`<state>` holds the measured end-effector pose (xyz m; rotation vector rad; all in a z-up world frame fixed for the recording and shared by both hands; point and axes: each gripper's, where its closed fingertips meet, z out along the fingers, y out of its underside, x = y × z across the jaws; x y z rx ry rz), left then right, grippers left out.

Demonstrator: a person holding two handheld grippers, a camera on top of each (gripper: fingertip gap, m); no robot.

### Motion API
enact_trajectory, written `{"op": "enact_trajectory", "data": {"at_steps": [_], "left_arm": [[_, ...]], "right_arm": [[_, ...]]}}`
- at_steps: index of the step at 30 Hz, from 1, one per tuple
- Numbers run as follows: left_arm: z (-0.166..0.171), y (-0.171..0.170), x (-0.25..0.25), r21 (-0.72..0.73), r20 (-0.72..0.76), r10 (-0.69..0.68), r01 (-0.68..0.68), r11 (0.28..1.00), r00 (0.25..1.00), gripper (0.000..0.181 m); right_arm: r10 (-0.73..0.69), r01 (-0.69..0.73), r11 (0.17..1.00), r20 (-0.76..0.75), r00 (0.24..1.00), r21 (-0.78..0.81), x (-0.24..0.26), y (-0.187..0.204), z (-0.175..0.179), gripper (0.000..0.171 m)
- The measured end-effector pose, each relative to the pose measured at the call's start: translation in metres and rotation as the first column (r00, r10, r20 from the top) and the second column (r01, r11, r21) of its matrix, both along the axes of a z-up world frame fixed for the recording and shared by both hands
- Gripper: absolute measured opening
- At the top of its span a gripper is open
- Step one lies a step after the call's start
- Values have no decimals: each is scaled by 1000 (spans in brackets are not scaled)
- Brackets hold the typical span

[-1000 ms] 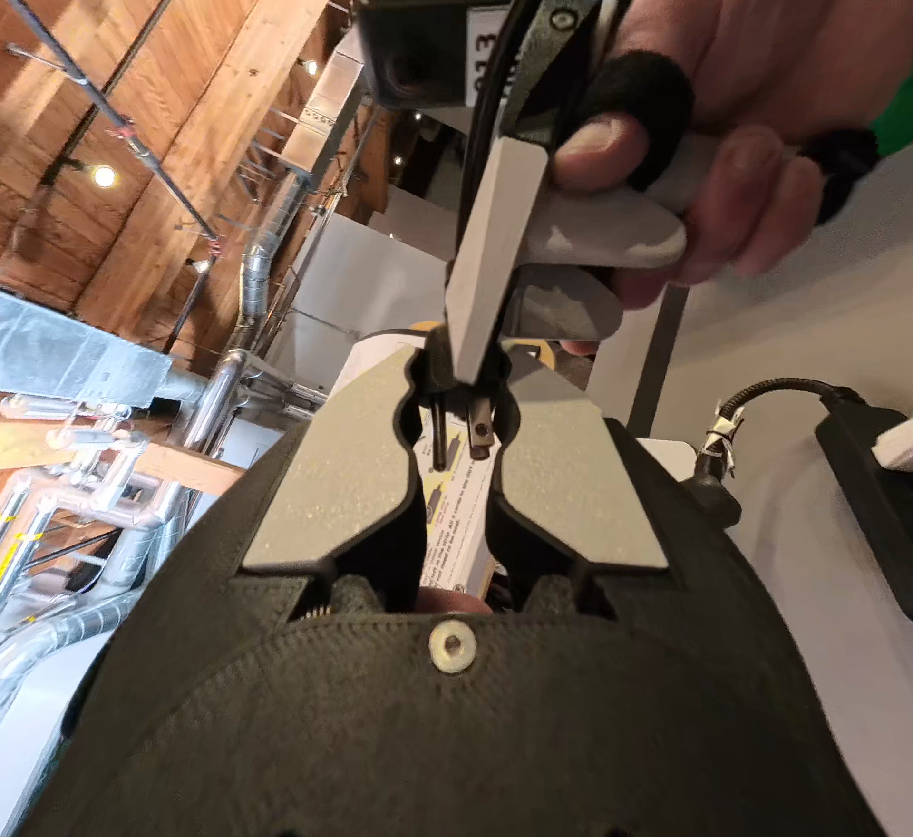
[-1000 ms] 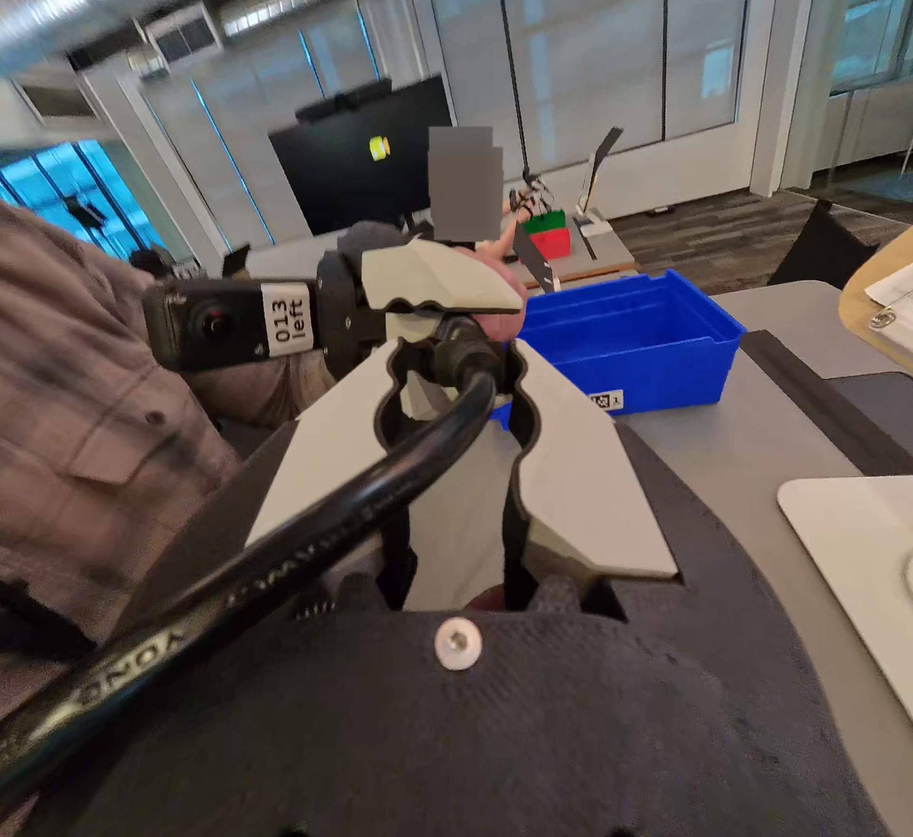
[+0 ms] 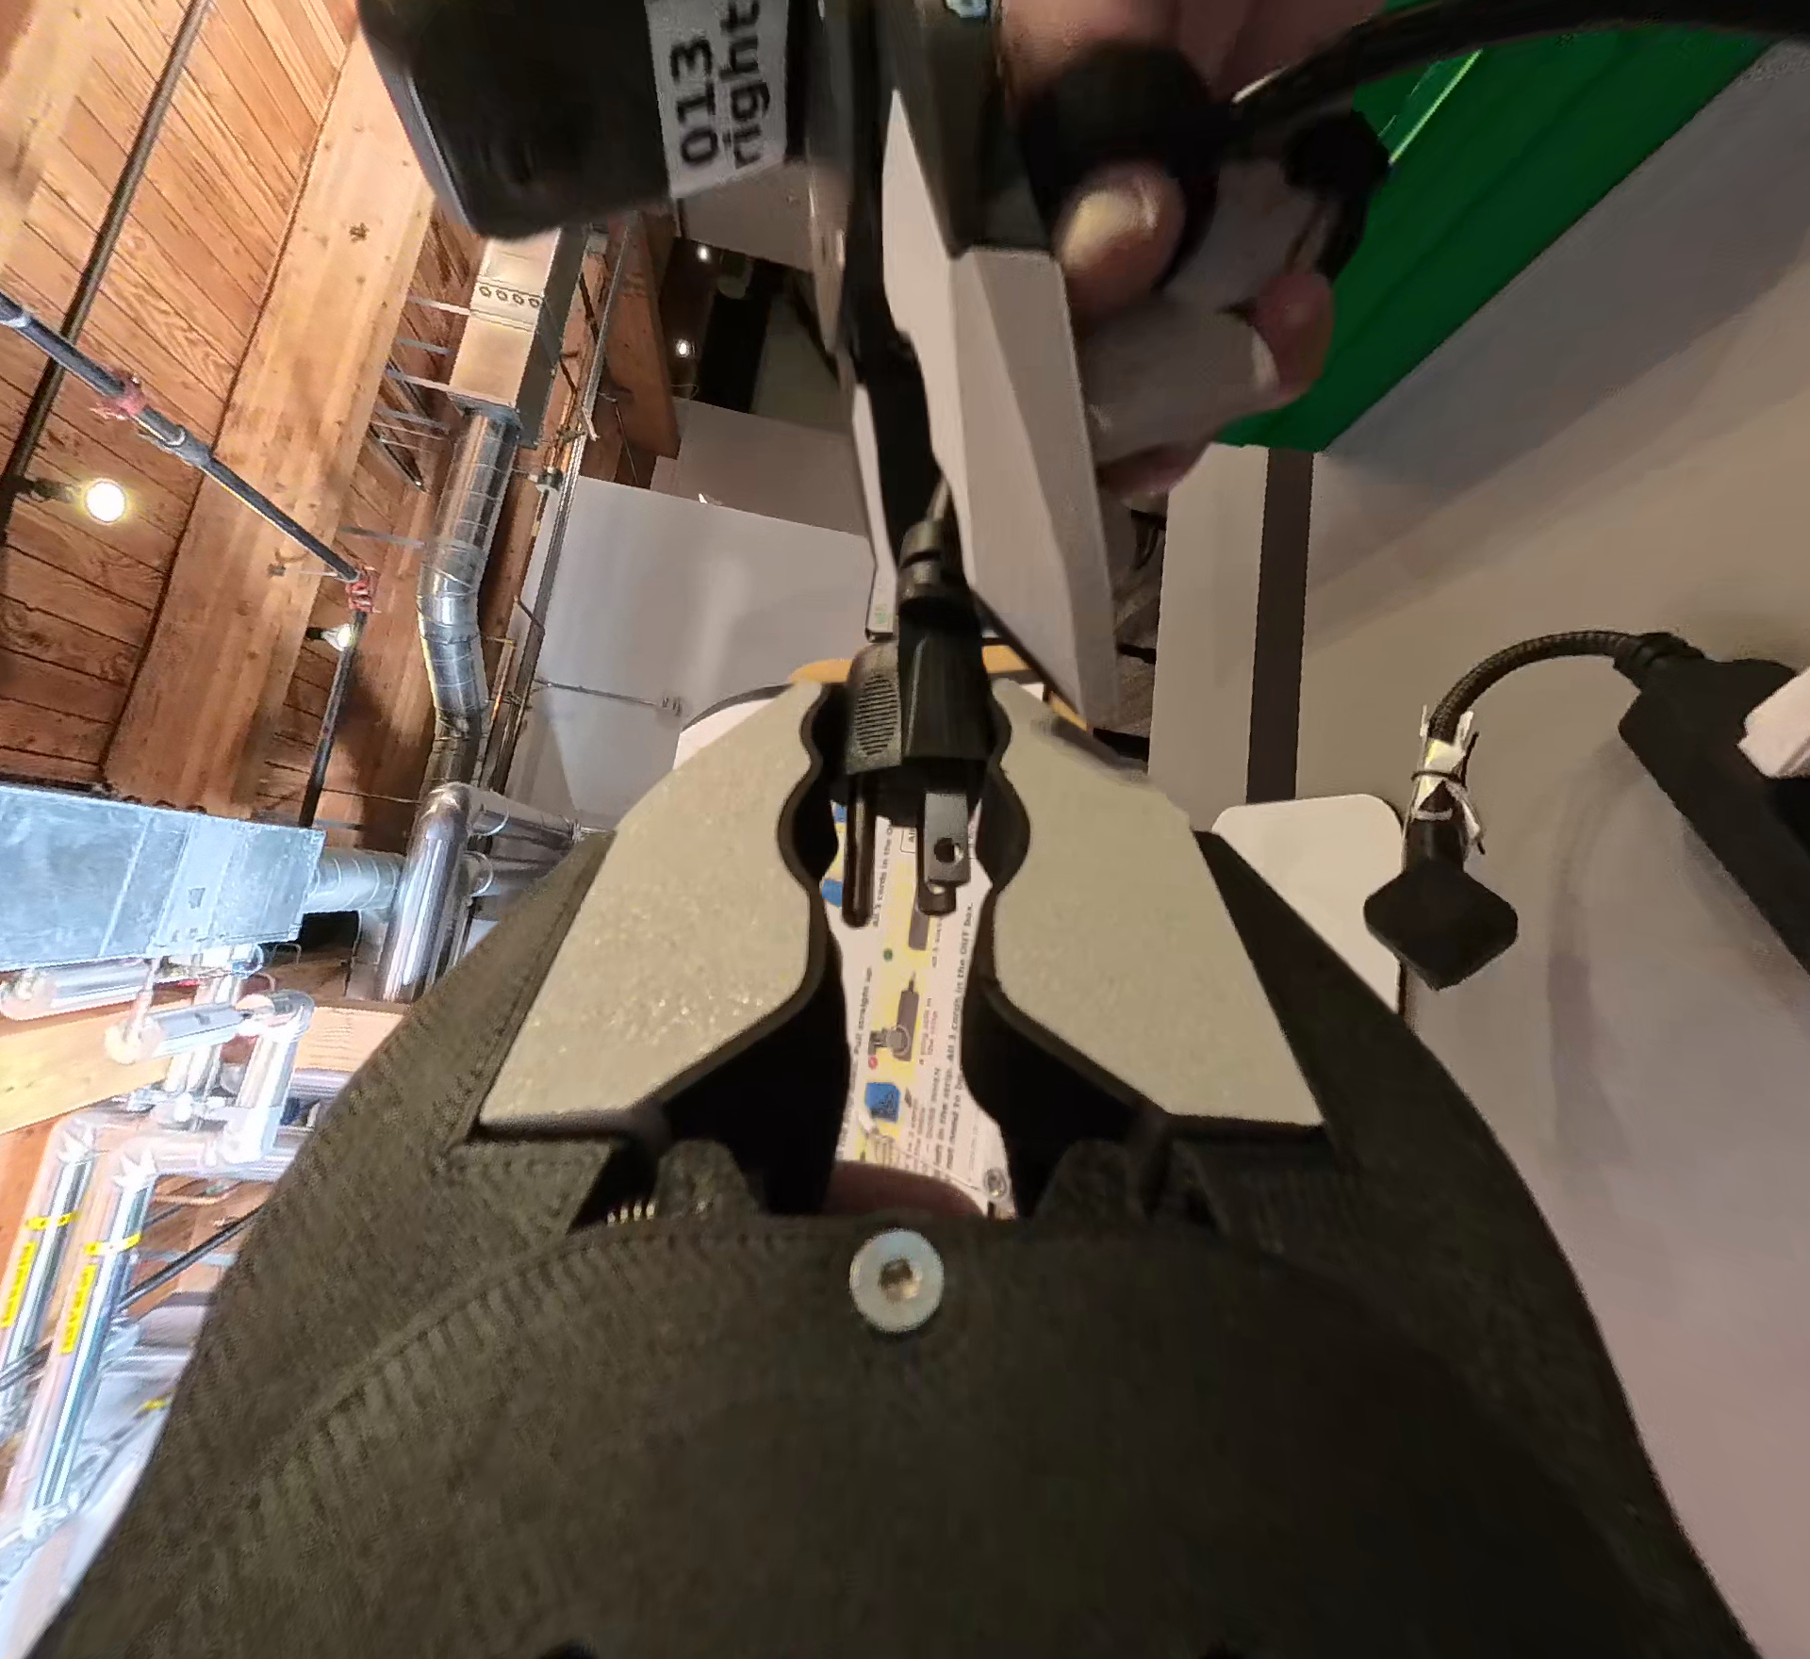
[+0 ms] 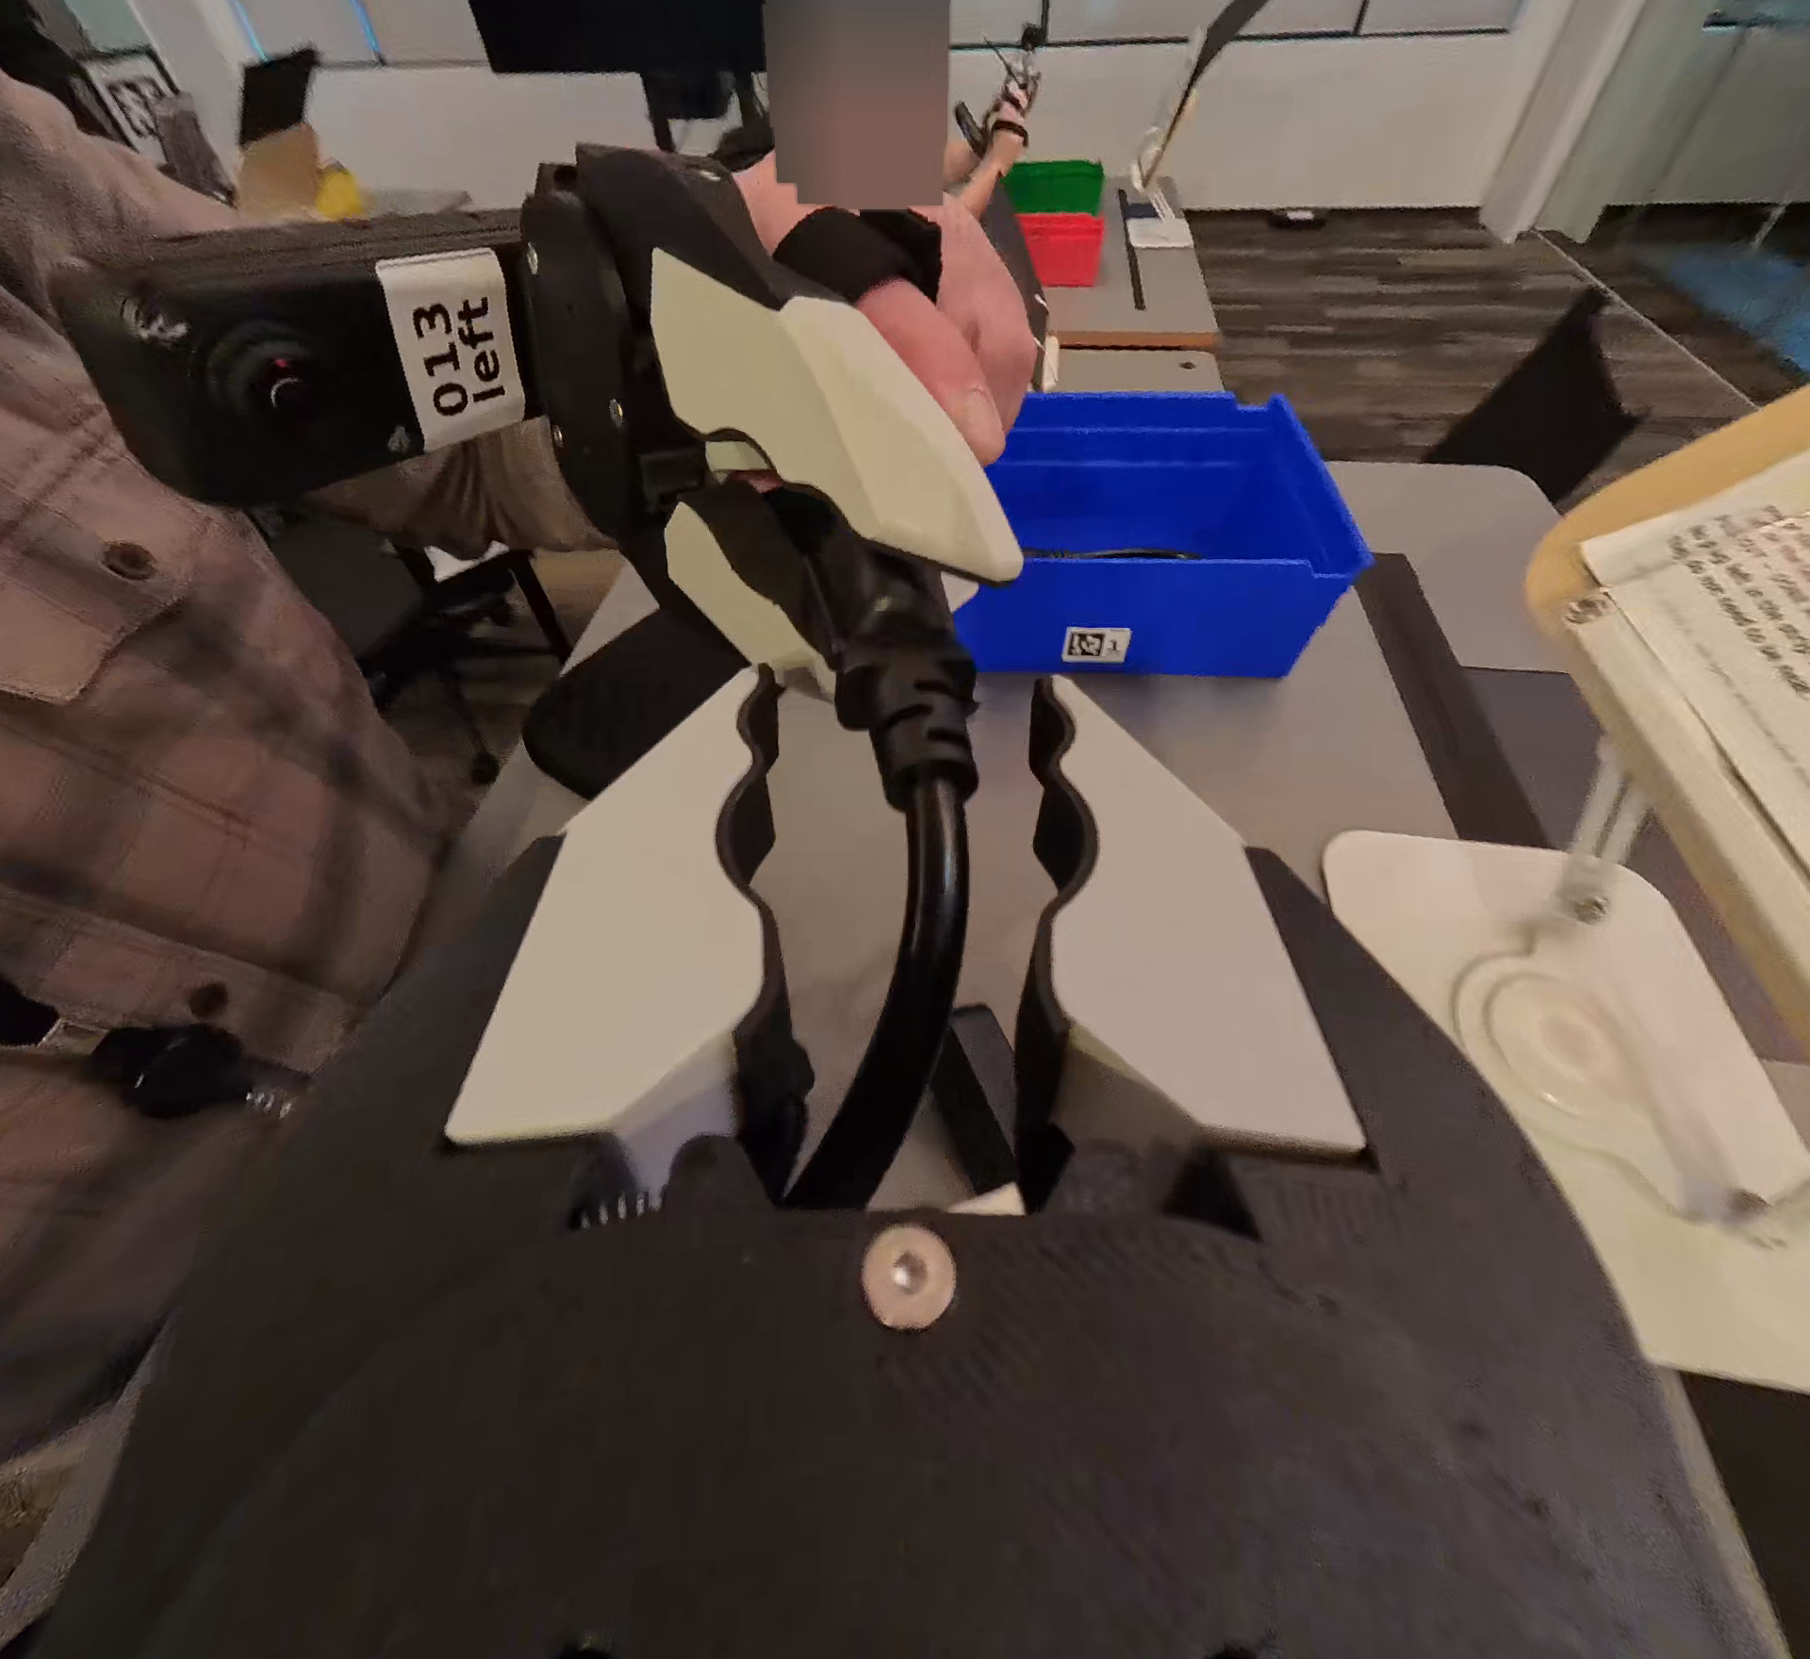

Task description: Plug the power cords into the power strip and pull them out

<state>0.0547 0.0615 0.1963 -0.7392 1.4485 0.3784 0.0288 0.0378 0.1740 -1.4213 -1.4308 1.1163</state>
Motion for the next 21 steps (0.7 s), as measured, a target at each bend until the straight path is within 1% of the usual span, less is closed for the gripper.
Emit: {"op": "enact_trajectory", "data": {"at_steps": [1, 2, 3, 4, 5, 6, 11, 14, 17, 19, 21], "left_arm": [[0, 1, -1, 11, -4, 5, -5, 1000, 1000, 23], [0, 0, -3, 10, 4, -1, 1, 1000, 1000, 23], [-1, -1, -4, -14, 22, -9, 10, 1000, 1000, 23], [-2, 0, -5, -30, 36, -7, 8, 1000, 999, 23], [-2, -1, -6, -22, 37, -12, 13, 1000, 999, 23], [-3, 0, -7, -17, 32, -10, 10, 1000, 999, 23], [-6, 0, -9, -4, 33, -7, 8, 1000, 999, 23], [-4, -3, -7, -31, 76, -48, 50, 998, 996, 24], [-4, -3, -6, -11, 74, -60, 61, 998, 995, 24], [-3, -4, -5, 13, 86, -67, 66, 998, 994, 24], [-3, 1, -5, 15, 103, -45, 44, 999, 994, 25]], "right_arm": [[1, -2, 1000, -32, 999, -9, -3, 1, 1, 46], [12, -13, 1000, -83, 996, -16, -4, 1, 5, 38], [25, -31, 999, -148, 989, -41, -5, -1, 12, 34], [37, -51, 996, -199, 979, -66, -6, -3, 18, 35], [52, -69, 995, -211, 976, -75, -7, -4, 18, 33], [53, -68, 995, -185, 981, -76, -10, -4, 11, 28], [46, -76, 989, -227, 973, -126, -13, -3, 8, 25], [55, -101, 980, -257, 965, -169, -12, -6, 11, 24], [51, -113, 971, -281, 958, -209, -12, -6, 12, 23], [41, -100, 975, -281, 959, -198, -11, -5, 12, 22], [6, -57, 982, -267, 964, -182, -11, -1, 11, 22]]}}
